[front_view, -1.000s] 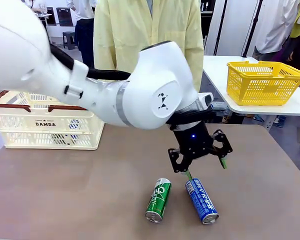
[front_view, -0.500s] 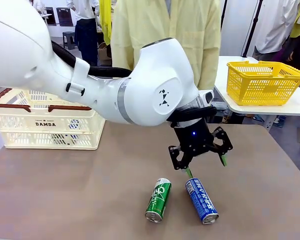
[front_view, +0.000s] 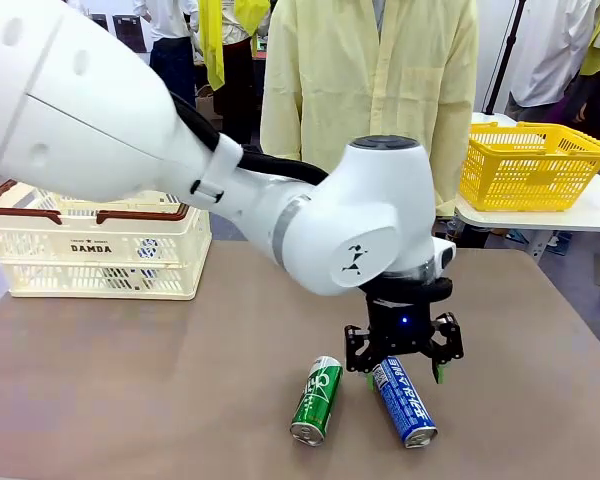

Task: Place the drinks into the Shopping basket.
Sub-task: Pick up one drink and place it into the Shopping basket.

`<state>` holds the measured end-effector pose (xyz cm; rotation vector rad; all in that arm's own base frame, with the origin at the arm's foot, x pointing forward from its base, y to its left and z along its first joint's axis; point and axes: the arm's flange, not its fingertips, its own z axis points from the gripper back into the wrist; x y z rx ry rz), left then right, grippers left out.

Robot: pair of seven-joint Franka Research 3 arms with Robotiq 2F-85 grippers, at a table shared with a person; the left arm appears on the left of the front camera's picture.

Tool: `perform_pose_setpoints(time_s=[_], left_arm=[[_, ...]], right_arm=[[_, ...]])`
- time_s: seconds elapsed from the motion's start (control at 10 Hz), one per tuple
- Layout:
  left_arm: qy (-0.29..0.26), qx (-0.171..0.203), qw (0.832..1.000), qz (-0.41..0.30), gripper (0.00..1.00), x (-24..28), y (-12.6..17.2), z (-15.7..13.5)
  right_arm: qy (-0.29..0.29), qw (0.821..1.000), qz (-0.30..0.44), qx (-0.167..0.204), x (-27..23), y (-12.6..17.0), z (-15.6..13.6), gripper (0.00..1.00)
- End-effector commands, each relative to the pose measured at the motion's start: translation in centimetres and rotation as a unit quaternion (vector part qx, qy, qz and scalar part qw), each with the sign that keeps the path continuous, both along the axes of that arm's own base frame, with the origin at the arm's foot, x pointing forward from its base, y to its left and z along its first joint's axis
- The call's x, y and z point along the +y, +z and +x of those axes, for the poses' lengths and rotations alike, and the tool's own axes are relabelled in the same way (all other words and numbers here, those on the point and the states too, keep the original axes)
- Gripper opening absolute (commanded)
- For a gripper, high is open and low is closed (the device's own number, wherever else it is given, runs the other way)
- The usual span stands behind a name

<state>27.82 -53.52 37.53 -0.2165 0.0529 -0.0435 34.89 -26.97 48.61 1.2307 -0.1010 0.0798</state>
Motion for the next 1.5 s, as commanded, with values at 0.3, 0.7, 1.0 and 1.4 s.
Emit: perform_pose_setpoints(time_s=[0.3,0.7,1.0,1.4], left_arm=[[-0.007,0.006,0.999,0.049,1.00,-3.6,-4.7,1.0],[0.016,-0.009,0.997,0.076,1.00,-5.1,-8.0,1.6],[0.028,-0.006,0.996,0.080,1.00,-4.6,-8.5,1.7],[0.024,-0.003,0.996,0.089,0.00,-4.3,-8.9,1.9]], right_arm=[[0.004,1.000,-0.006,0.007,0.1,0.2,-0.2,1.00],[0.004,1.000,-0.006,0.007,0.1,0.2,-0.2,1.00],[0.004,1.000,-0.006,0.007,0.1,0.2,-0.2,1.00],[0.004,1.000,-0.006,0.007,0.1,0.2,-0.2,1.00]])
